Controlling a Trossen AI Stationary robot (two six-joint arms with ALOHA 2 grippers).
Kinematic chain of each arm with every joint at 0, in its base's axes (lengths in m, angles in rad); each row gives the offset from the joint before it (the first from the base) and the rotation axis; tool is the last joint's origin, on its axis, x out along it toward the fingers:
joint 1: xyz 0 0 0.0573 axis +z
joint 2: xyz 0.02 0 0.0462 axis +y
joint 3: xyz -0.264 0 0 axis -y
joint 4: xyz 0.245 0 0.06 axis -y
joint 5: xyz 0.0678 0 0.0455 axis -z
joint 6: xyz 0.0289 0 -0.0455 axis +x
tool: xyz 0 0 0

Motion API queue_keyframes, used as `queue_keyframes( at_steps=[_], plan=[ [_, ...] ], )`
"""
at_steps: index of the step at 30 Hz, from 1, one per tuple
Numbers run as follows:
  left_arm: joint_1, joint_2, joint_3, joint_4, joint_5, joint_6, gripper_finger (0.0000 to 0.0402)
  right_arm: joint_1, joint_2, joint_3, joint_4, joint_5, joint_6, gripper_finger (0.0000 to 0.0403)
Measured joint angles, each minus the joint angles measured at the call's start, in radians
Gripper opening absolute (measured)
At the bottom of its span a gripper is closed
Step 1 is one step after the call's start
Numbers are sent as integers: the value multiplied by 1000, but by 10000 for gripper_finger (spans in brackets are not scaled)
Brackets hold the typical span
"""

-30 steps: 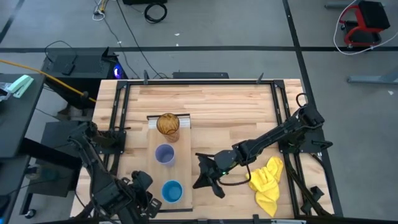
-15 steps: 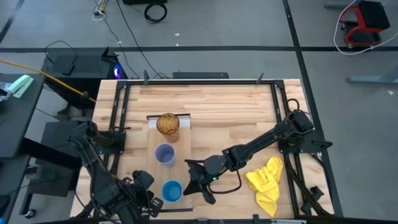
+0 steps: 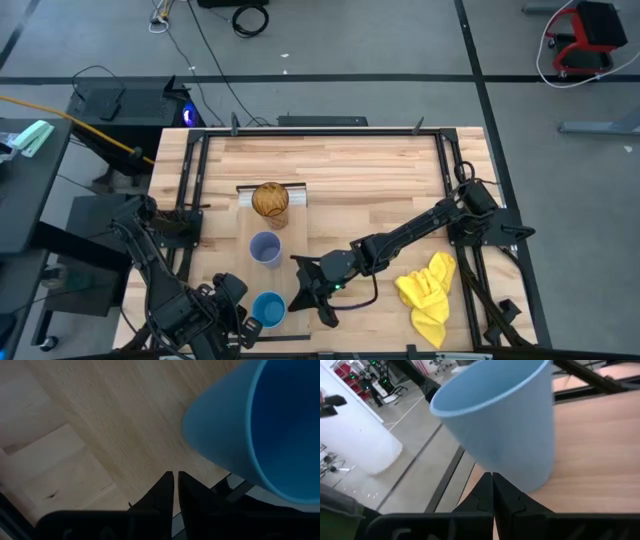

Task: Stack small to large cups/mugs on shelf
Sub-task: Adjust the light blue cup, then adjust the brown cup

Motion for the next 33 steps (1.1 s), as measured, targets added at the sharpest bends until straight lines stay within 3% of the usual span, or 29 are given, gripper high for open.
queue_keyframes(
  at_steps=[12,19,25,33],
  plan=[
    [-13,0,0,-85,0,-1,20,-48,-108,0,-226,10,-10,3],
    [-14,0,0,-147,0,0,21,-129,-209,0,-322,190,-150,3],
    [-14,0,0,-160,0,-1,27,-262,-205,-2,-371,187,-159,2],
    [-14,0,0,-159,0,-24,16,-328,-199,-2,-355,160,-191,2]
  ],
)
